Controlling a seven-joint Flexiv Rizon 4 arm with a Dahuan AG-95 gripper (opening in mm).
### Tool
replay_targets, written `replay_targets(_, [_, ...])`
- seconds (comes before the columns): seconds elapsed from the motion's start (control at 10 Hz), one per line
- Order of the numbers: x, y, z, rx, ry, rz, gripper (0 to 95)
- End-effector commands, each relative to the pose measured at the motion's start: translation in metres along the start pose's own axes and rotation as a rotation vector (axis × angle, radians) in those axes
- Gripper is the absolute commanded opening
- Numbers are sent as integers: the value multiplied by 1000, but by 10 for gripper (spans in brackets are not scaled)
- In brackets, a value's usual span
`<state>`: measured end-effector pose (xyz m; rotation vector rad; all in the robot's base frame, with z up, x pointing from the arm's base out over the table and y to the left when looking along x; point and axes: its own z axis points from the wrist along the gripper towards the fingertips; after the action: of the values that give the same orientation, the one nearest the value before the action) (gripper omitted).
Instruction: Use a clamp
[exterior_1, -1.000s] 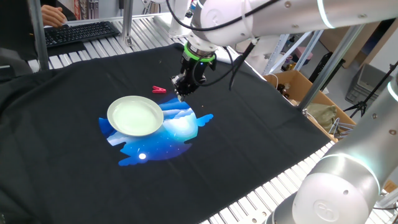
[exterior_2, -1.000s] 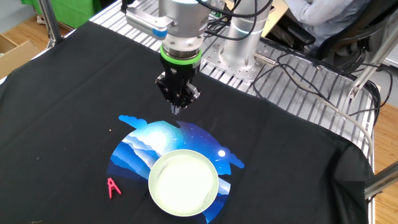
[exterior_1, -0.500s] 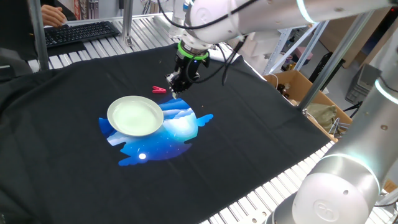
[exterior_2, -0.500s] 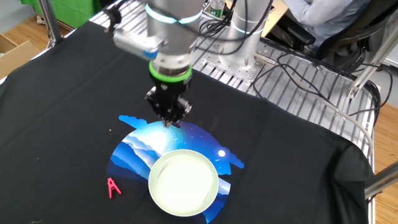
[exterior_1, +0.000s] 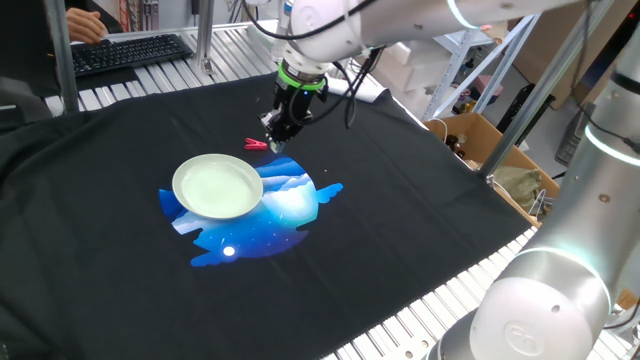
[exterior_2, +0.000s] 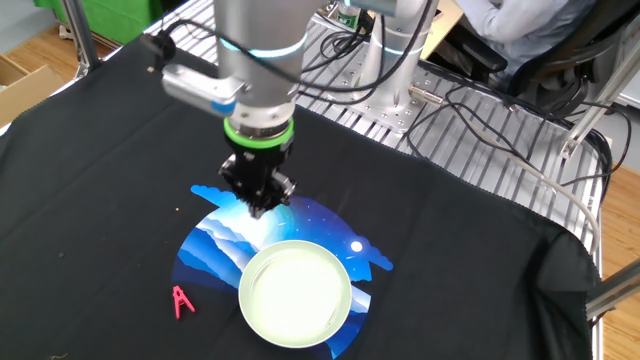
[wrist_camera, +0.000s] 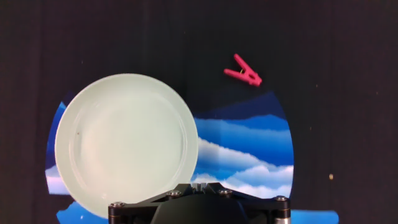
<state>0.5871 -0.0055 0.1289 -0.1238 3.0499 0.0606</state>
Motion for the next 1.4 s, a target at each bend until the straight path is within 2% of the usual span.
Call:
replay_targets(0.1, [-9,-2,4,-2,2,-1,0])
replay_targets(0.3, [-16,-3,7,-1,3,-2,0])
replay_targets(0.5, [-32,-2,16,0,2,-1,0])
replay_targets(0.9, [-53,-5,27,2,5,-4,0])
replay_targets(1.4, [-54,-6,25,6,22,16,0])
